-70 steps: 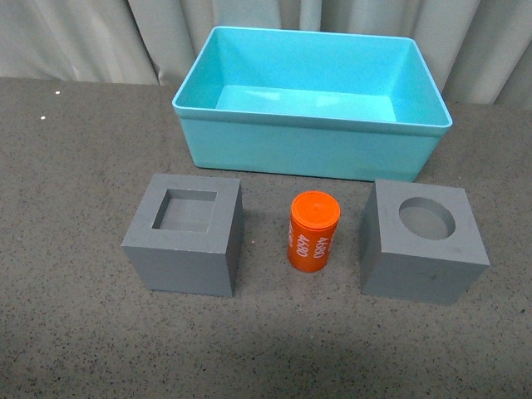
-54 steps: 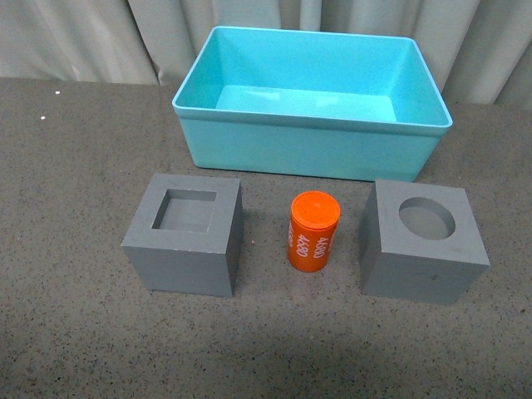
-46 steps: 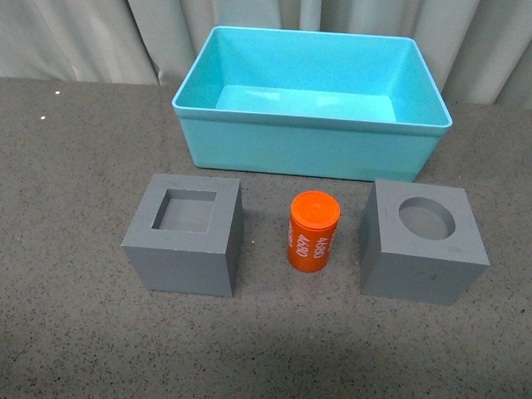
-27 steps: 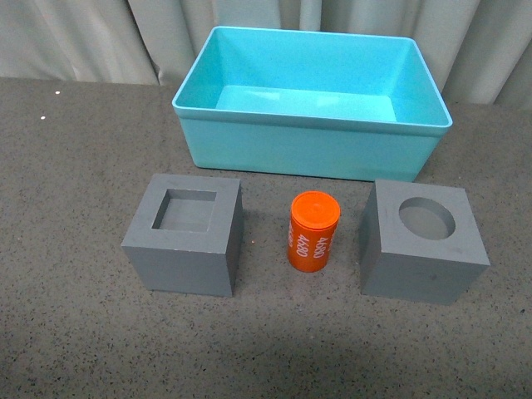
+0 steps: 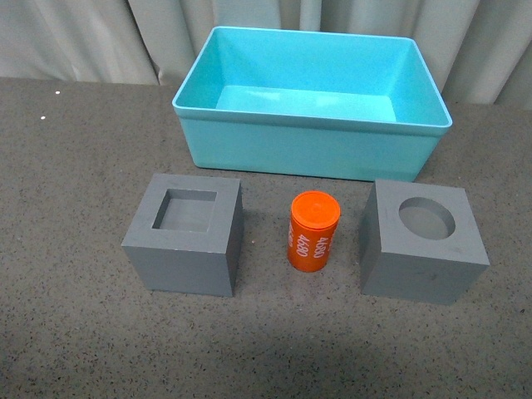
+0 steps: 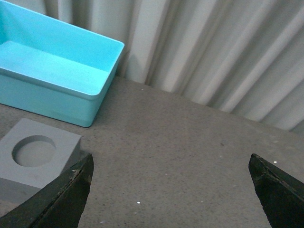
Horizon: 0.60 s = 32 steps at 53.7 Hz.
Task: Place gray and orange parts in blue box
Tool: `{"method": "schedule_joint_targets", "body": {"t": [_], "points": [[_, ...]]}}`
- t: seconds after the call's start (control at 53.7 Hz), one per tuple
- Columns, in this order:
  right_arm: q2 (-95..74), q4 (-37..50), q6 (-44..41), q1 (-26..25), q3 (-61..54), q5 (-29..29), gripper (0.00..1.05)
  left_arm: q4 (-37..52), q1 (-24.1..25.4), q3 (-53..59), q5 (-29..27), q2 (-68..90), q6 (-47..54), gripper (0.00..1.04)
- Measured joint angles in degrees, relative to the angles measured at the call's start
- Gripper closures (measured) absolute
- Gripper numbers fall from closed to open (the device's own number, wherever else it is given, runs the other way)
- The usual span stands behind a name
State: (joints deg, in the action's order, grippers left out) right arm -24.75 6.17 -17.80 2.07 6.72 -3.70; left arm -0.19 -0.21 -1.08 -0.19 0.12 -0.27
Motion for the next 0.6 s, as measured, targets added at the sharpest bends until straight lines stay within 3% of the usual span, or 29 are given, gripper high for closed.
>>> {"method": "schedule_joint_targets", "body": {"t": [0.242, 0.596], "points": [[-35.5, 5.6, 12.1, 5.3, 10.1, 2.4, 0.1, 0.0, 0.0, 0.0, 0.0, 0.0, 0.0, 0.07], [-63.5, 4.4, 21.6, 9.0, 23.9, 2.7, 0.1, 0.0, 0.0, 0.0, 0.0, 0.0, 0.0, 0.07]]}}
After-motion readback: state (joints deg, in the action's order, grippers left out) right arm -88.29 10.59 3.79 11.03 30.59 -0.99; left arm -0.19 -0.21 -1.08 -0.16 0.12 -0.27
